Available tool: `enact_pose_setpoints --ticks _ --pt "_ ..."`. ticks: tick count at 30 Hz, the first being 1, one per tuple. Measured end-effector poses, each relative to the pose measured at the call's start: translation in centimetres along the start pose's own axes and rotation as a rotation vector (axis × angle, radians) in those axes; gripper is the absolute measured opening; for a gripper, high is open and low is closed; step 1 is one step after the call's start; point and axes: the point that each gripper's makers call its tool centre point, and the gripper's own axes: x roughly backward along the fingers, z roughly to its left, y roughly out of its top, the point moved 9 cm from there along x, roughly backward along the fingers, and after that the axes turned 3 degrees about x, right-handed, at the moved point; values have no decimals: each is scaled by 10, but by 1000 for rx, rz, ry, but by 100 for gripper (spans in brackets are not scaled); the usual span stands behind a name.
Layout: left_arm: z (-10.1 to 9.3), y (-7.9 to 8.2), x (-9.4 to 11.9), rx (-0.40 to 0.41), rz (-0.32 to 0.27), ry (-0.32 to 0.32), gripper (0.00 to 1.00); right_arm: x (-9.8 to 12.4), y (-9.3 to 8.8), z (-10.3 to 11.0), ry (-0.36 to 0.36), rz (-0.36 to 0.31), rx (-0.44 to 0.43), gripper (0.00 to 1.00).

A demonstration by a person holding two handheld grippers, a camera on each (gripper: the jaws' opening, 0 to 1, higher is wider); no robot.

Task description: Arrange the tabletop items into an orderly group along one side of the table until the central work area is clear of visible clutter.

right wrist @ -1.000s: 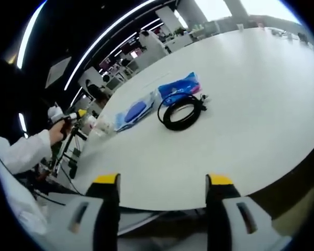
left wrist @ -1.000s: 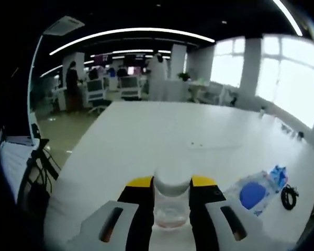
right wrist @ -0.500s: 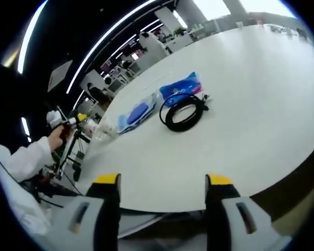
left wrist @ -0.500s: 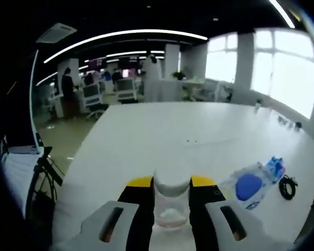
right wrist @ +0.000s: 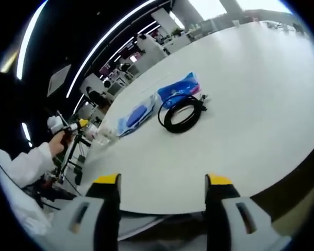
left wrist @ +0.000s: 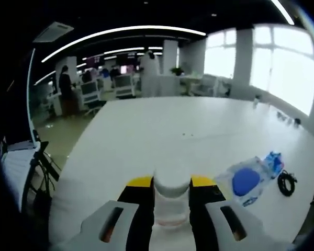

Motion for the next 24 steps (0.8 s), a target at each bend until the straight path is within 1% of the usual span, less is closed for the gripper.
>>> enact_pose_setpoints --ticks 4,8,12,14,16,18,20,21,23,24 --pt "-2 1 0 11 3 4 20 0 -2 -2 -4 5 -8 63" --pt "-6 0 2 -7 12 -1 21 -1 -2 -3 -1 7 -10 63" --pt "-5 0 2 12 10 0 21 -1 -3 -3 2 11 -9 63" --pt "-5 0 3 24 7 -8 24 -2 -3 -2 4 13 -6 63" --pt "-6 0 3 35 12 -14 29 -2 -3 -2 7 15 -3 63" --pt "-6 1 4 27 6 -5 33 -2 -3 -2 8 18 1 63" --pt "-7 1 6 39 -4 -2 41 -3 -2 -1 10 20 6 63" --pt "-7 2 7 75 -21 -1 47 -3 -2 -1 12 21 7 63" --pt "-10 4 8 147 -65 -28 64 -4 -1 1 14 21 11 64" --pt "-10 4 8 161 -81 -28 72 -4 -1 1 15 23 13 64"
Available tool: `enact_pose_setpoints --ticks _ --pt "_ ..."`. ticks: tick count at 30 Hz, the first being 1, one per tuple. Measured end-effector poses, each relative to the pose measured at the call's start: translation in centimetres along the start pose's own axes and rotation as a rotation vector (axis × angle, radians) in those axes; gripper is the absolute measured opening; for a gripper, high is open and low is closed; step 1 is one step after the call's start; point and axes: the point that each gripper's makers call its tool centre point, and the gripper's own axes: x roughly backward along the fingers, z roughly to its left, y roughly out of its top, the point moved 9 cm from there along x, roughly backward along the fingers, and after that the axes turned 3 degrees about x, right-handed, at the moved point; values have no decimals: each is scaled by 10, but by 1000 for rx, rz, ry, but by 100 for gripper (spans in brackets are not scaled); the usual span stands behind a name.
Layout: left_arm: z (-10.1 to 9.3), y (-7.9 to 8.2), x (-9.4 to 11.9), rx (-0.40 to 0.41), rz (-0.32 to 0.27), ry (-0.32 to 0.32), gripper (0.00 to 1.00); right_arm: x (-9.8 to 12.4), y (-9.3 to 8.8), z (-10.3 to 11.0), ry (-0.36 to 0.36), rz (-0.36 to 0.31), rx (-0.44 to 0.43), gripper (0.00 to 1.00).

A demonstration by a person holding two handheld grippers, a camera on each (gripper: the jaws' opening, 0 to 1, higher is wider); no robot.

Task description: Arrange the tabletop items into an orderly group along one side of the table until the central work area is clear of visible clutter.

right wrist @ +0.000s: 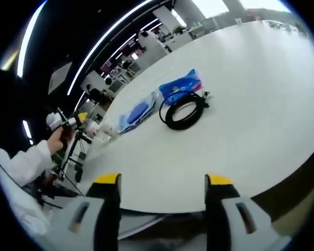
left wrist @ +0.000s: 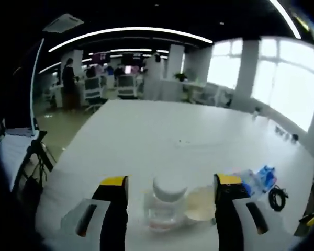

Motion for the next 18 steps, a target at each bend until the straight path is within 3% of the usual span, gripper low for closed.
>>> enact_pose_setpoints --ticks 3,5,6,18 --pt "-2 0 2 8 -35 -26 95 -1 0 1 3 2 6 64" --pt "-8 -1 2 -1 -49 -111 96 -2 0 2 5 6 10 64" --pt "-9 -2 3 -20 -43 -124 97 -2 0 2 6 7 12 64" --pt "-5 -13 18 -35 -21 -123 97 -3 10 3 6 -11 53 66"
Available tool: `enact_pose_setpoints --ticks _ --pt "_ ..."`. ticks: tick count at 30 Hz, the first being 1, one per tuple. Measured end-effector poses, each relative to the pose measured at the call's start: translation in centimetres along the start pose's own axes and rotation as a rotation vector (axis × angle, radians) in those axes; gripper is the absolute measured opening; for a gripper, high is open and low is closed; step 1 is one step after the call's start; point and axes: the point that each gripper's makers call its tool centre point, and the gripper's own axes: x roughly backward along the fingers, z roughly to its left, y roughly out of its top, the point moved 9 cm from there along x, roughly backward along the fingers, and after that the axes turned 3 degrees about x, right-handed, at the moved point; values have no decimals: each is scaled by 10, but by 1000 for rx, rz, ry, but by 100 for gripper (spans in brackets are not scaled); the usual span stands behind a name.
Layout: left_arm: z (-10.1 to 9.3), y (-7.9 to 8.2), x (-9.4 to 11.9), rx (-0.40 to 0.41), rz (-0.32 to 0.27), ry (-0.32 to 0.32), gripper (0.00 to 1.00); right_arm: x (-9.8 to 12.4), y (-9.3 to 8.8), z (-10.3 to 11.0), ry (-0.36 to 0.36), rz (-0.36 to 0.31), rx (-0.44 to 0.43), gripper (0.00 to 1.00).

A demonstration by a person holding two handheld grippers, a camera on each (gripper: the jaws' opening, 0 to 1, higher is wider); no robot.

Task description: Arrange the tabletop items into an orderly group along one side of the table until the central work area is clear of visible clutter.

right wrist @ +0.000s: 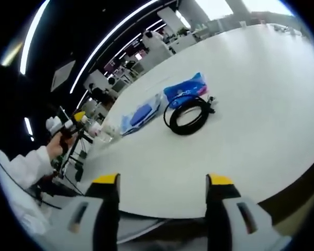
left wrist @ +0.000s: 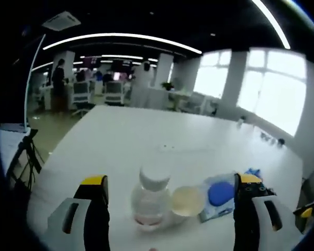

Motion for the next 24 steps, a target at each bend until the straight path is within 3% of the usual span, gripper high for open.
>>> enact_pose_setpoints --ticks 16,24 --pt "10 -35 54 90 17 51 96 -5 28 -2 11 -21 88 67" --pt "9 -49 82 92 25 71 96 -7 45 -5 14 -32 146 68"
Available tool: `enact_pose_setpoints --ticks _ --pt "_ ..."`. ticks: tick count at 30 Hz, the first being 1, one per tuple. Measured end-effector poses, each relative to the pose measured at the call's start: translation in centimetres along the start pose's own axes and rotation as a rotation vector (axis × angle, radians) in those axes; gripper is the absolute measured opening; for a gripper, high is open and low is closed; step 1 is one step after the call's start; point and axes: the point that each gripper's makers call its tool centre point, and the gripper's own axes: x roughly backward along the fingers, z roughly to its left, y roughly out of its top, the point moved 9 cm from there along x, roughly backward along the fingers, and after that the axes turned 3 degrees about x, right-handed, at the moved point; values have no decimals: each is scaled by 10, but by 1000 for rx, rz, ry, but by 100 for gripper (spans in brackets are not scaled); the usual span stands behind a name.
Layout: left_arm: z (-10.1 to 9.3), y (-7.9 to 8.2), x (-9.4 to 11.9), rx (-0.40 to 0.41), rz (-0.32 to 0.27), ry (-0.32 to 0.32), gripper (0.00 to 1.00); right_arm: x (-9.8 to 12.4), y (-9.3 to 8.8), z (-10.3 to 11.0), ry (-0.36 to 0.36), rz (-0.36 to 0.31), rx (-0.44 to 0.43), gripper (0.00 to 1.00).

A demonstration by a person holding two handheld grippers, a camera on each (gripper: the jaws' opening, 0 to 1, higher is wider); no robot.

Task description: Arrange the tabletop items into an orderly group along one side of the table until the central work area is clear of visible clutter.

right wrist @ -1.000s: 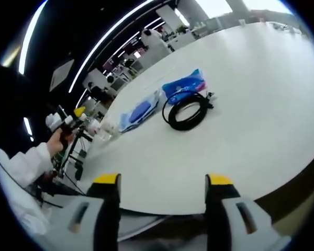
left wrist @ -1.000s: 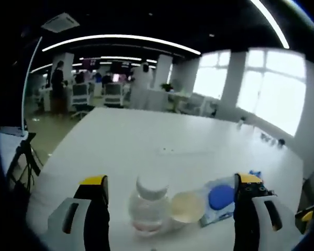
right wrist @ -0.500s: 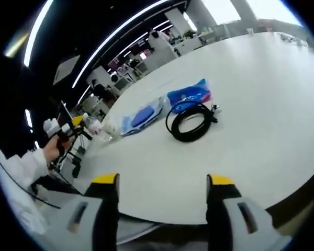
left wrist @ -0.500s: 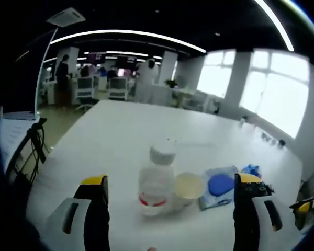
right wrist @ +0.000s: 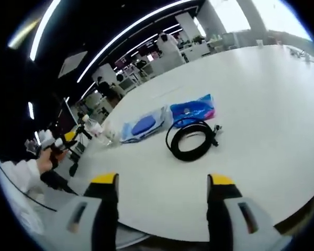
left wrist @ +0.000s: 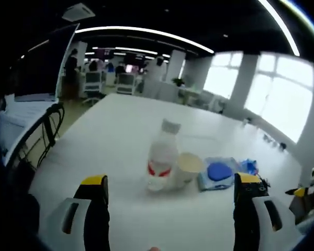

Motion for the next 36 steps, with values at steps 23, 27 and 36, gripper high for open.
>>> enact_pose_setpoints --ticks 23,27,36 --pt "-22 -60 65 -19 113 -31 93 11 3 -18 1 13 -6 69" --pt "-24 -61 70 -7 105 -33 94 14 5 -20 -2 24 3 69" --pt "-25 -58 73 39 93 -24 96 16 8 -25 -18 59 14 68"
